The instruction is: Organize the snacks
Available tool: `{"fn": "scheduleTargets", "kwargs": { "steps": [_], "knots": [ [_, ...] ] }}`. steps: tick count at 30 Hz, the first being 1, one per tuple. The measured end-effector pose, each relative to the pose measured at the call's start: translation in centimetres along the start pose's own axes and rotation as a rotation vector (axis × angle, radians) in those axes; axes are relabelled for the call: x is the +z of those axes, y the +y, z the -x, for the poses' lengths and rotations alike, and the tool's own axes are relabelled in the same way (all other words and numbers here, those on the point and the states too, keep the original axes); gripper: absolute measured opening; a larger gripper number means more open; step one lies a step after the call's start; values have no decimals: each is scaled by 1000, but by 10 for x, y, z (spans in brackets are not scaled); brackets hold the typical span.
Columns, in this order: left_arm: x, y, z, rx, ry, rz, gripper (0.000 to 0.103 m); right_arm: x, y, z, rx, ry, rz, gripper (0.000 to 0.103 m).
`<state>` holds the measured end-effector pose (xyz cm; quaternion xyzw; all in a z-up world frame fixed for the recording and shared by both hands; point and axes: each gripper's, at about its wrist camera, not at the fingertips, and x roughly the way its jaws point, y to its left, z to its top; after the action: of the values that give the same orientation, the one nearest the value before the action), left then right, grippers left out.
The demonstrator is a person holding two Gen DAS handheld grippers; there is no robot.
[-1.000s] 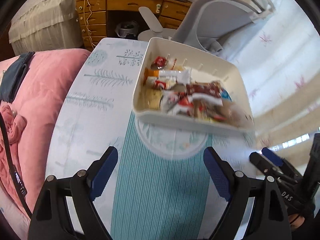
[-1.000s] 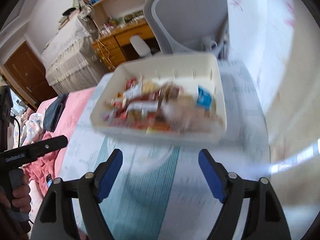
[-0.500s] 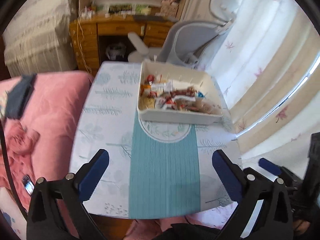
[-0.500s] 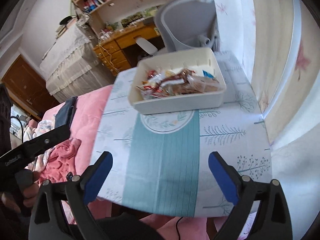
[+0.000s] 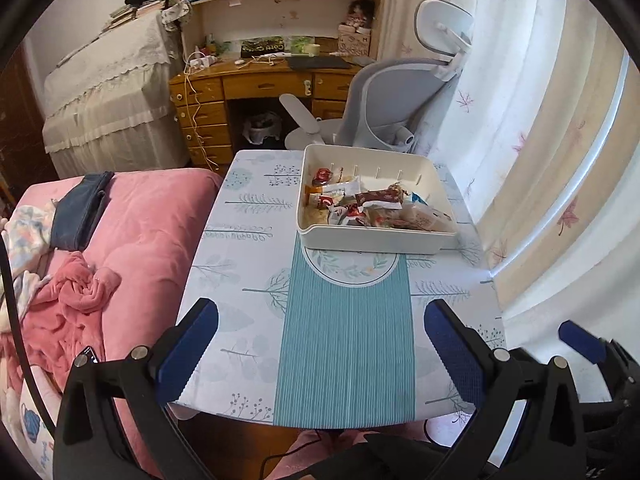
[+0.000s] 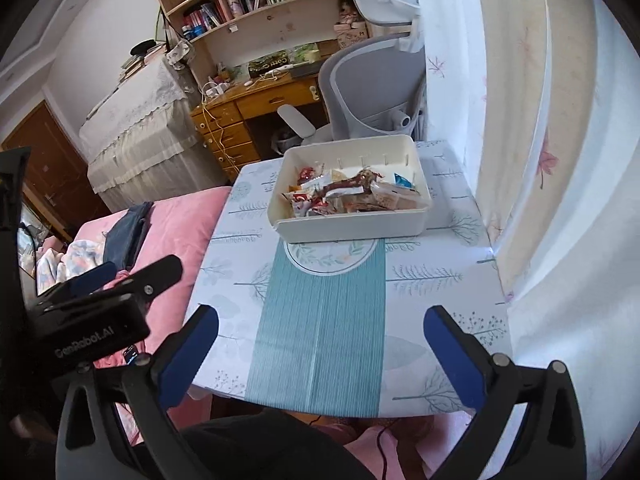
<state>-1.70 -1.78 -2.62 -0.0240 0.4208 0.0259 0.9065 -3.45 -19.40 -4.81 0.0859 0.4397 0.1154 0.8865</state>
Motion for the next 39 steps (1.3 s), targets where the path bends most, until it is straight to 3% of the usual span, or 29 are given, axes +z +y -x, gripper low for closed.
{"fn": "scheduleTargets", "kwargs": {
  "steps": [15, 39],
  "knots": [
    [6, -14, 3, 25, -53, -21, 102, 1, -8, -4, 6, 5, -17, 103],
    [15, -24, -6, 36, -53, -44, 102, 13, -20, -22, 17, 44, -26, 103]
  ]
}}
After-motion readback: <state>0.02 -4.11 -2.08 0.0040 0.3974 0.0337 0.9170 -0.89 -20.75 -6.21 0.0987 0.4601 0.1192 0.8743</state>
